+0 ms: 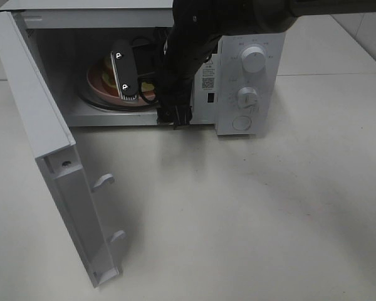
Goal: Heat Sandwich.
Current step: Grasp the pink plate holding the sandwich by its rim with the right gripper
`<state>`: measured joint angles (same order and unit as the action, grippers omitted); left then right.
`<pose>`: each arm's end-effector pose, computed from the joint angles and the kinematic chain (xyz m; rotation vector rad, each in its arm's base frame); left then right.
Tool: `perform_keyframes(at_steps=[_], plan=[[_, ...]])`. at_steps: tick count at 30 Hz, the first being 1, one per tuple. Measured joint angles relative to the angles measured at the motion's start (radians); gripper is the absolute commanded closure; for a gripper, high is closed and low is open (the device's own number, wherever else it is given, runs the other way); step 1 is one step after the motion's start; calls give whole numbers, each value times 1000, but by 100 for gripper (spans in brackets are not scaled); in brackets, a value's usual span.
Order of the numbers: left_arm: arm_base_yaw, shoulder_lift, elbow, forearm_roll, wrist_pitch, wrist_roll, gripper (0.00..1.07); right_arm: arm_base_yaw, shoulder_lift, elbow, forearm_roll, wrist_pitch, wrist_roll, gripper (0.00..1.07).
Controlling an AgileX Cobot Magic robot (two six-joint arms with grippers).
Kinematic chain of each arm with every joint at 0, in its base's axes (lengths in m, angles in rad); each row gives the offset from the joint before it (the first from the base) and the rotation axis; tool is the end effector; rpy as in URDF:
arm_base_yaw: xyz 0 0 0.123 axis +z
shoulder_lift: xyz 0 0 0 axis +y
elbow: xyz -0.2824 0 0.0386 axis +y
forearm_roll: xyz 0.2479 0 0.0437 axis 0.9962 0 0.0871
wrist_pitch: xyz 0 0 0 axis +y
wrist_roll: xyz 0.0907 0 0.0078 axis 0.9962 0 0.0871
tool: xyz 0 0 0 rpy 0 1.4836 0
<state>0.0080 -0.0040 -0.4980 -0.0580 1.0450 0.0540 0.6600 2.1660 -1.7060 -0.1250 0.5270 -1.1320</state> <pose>-0.0046 -0.0046 0.2780 0.0488 2.0248 -0.0300 0.3894 0.2950 0.1933 -2.0123 1.4725 -0.3250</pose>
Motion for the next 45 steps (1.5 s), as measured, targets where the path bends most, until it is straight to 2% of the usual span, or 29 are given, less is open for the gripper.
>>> perform_keyframes(at_steps=[8,21,27,36,39,40,41,44,45], plan=[[0,0,0,0,0,0,10,1,83,-88,3,0,0,22],[0,0,0,0,0,0,10,1,234,-307,7,53,0,24],[0,0,0,0,0,0,10,1,266,-339,26,55,0,26],[0,0,0,0,0,0,10,1,284,-341,46,78,0,42],[0,0,0,0,0,0,10,1,284,-341,49,78,0,67],[0,0,0,0,0,0,10,1,284,-341,52,78,5,84],[0,0,0,0,0,0,10,1,284,-341,52,78,5,84],[0,0,0,0,0,0,10,1,284,-342,52,71,33,107],[0,0,0,0,0,0,10,1,284,-349,52,68,55,107]])
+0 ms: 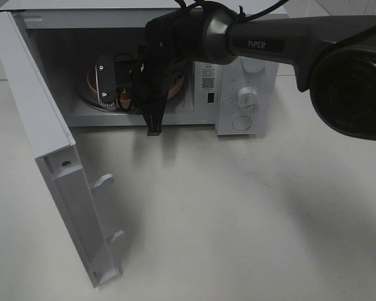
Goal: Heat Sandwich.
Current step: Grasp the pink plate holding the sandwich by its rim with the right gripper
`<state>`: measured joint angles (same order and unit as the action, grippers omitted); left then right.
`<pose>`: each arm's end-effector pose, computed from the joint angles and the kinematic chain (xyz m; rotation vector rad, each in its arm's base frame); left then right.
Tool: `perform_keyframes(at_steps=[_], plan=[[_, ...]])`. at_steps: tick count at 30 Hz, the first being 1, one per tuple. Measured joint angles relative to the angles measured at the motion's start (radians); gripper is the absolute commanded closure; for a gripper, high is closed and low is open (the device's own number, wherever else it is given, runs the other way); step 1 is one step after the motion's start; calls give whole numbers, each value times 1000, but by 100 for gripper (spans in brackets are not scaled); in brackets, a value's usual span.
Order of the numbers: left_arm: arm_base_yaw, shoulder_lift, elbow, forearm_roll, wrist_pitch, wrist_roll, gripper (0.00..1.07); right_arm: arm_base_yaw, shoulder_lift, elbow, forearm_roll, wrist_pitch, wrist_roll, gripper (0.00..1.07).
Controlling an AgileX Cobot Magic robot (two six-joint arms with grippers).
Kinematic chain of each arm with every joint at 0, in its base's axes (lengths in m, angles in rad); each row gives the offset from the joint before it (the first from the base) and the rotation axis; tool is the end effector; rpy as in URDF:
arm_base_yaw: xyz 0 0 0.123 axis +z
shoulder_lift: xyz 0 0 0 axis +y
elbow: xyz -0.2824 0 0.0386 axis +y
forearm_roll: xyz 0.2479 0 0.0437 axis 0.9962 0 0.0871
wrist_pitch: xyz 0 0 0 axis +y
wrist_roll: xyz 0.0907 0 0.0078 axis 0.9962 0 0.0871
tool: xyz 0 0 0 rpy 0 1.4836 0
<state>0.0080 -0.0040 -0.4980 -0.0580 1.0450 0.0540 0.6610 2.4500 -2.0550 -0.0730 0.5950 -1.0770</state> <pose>-0.0046 -0.0046 0.2780 0.0488 2.0248 -0.0300 0.4318 0.3311 0.1469 -1.9373 1.5624 -0.2537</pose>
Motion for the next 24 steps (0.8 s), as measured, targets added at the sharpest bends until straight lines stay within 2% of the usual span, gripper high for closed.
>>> perform_keyframes(at_steps=[24], plan=[[0,0,0,1,0,0,10,0,-9,-1,3,57,-34,107]])
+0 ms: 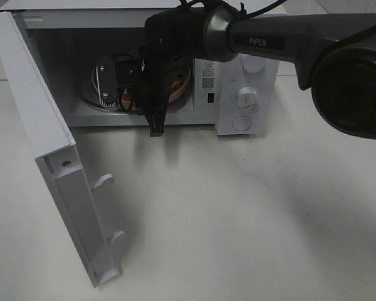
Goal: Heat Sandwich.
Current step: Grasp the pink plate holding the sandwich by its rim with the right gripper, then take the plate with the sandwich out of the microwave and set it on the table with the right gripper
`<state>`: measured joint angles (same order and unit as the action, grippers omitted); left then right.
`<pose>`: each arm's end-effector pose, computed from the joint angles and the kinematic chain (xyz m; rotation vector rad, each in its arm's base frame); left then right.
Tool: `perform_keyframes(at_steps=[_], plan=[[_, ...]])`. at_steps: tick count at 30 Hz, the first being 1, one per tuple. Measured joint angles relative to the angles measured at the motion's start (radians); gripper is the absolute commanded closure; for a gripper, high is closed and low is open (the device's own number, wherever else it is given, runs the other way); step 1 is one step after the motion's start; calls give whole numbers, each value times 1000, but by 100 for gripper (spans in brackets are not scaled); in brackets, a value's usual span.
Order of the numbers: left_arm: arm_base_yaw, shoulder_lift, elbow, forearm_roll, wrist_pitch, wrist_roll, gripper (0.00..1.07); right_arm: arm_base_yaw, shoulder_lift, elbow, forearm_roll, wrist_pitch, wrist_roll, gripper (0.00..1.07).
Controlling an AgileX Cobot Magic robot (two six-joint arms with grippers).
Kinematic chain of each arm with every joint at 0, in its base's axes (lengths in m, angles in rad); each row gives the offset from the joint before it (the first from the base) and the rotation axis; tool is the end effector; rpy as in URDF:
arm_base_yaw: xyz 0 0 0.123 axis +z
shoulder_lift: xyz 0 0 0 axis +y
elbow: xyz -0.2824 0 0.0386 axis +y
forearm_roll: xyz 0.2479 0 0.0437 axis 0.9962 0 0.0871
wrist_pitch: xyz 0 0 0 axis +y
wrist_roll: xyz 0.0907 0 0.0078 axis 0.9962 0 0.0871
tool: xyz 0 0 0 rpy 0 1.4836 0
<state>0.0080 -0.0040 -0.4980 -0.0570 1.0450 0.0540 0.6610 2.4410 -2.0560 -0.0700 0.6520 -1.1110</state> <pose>-0.0046 -0.0045 0.2780 0.0487 2.0248 -0.0288 0.4285 0.3284 0.1490 -1.9988 1.5634 -0.2563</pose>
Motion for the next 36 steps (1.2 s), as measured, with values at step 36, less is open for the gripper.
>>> perform_keyframes(at_steps=[36], plan=[[0,0,0,0,0,0,10,0,-246,327,62,-41,-234,107]])
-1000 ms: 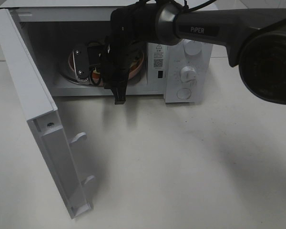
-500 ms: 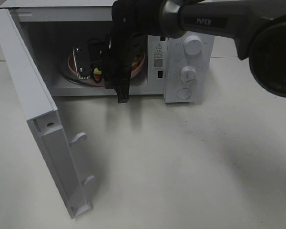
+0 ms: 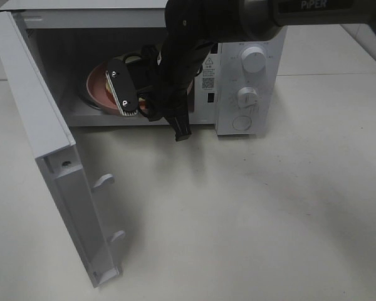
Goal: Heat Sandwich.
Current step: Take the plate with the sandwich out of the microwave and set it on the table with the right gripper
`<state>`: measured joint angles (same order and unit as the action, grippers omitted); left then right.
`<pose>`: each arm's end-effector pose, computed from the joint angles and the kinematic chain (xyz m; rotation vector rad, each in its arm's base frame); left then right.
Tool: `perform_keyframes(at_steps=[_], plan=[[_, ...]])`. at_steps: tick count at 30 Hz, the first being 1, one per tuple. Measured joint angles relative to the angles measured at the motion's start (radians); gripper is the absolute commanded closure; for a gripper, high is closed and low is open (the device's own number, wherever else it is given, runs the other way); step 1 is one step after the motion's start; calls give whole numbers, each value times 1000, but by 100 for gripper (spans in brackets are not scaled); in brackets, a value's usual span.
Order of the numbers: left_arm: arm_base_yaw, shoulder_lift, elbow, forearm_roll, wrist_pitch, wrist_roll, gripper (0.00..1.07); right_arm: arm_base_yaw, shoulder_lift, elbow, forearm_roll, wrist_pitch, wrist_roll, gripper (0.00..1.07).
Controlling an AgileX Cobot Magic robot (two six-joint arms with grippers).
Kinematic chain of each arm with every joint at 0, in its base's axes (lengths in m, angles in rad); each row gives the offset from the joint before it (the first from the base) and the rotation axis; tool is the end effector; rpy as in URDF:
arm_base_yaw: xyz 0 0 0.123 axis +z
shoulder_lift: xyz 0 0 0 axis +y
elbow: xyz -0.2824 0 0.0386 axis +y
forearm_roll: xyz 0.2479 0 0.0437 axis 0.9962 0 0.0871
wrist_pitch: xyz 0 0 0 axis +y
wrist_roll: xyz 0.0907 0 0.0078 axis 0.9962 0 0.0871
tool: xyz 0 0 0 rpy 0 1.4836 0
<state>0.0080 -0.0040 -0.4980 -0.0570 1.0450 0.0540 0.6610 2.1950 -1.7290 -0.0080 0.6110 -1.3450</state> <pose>-0.0046 -0.0045 0.2780 0.0487 2.0248 -0.0288 0.3849 0.2988 0.1811 -2.1818 1.3837 -0.2670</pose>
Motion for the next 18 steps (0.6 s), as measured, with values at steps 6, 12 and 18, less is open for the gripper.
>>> perform_keyframes(at_steps=[6,12,18], plan=[[0,0,0,0,0,0,10,2,-82,131,23,-72,-60,107],[0,0,0,0,0,0,10,4,-161,255,69,-115,-146,107],[0,0,0,0,0,0,10,15,-232,357,108,-154,-178,107]])
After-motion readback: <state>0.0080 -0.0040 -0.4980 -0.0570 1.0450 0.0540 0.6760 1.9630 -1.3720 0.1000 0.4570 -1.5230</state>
